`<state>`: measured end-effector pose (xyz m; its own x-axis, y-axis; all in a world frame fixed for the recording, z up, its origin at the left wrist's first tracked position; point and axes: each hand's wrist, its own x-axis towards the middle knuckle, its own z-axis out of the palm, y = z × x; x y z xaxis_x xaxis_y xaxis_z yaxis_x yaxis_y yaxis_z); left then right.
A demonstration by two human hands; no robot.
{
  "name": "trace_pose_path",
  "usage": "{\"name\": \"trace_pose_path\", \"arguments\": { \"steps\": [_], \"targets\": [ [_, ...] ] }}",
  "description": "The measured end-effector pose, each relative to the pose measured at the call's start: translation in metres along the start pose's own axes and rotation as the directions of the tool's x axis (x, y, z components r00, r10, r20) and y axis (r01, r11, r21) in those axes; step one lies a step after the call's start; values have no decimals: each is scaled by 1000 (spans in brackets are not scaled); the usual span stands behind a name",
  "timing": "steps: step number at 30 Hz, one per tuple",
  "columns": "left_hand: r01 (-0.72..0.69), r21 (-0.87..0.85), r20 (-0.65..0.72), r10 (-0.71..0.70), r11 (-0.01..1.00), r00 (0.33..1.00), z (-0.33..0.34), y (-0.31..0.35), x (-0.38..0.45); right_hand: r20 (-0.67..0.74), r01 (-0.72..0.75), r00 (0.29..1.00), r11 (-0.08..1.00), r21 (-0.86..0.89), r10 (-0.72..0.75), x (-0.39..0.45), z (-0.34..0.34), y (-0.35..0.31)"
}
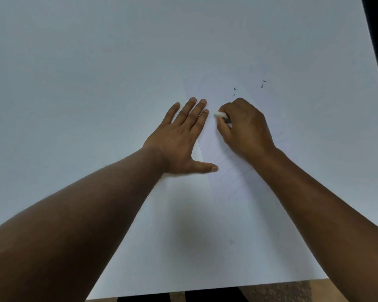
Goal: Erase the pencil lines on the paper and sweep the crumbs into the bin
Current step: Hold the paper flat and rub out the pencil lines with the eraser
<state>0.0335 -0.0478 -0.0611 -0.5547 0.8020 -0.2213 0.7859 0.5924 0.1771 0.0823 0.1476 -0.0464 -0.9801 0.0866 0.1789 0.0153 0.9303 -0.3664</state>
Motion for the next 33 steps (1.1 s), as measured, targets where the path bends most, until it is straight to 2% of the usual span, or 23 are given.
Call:
{"name": "trace_pose_path", "arguments": {
  "steps": [6,10,15,18,21,23,26,30,33],
  "targets": [
    [-7,-17,-34,7,1000,999,3,0,0,89,42,995,995,87,-50,-33,-4,-16],
    [-9,-14,-43,9,1000,999,3,0,-1,69,17,997,999,36,-20,-30,1,-20],
    [6,-17,-10,-6,1000,1000,0,1,0,-61,-174,983,985,-8,173,-10,0,-1],
    [14,-13,-2,-14,1000,1000,-1,1,0,-54,-263,960,954,140,273,-13,-4,2],
    [10,-29,-8,-10,1000,1000,-1,1,0,-44,-370,914,874,316,403,-20,-12,0],
    [15,-81,-29,-18,997,999,-1,1,1,-49,-404,890,835,374,453,-24,-16,-3],
    [23,-171,-79,-37,985,996,-3,-2,3,-68,-394,893,845,361,445,-29,-15,-8],
    [-53,-113,-153,36,992,988,-9,-12,15,-35,-301,942,884,357,335,-30,-10,-16],
    [-75,-107,-141,60,991,988,-11,-14,29,0,-248,965,910,332,263,-28,-6,-21]
  ]
}}
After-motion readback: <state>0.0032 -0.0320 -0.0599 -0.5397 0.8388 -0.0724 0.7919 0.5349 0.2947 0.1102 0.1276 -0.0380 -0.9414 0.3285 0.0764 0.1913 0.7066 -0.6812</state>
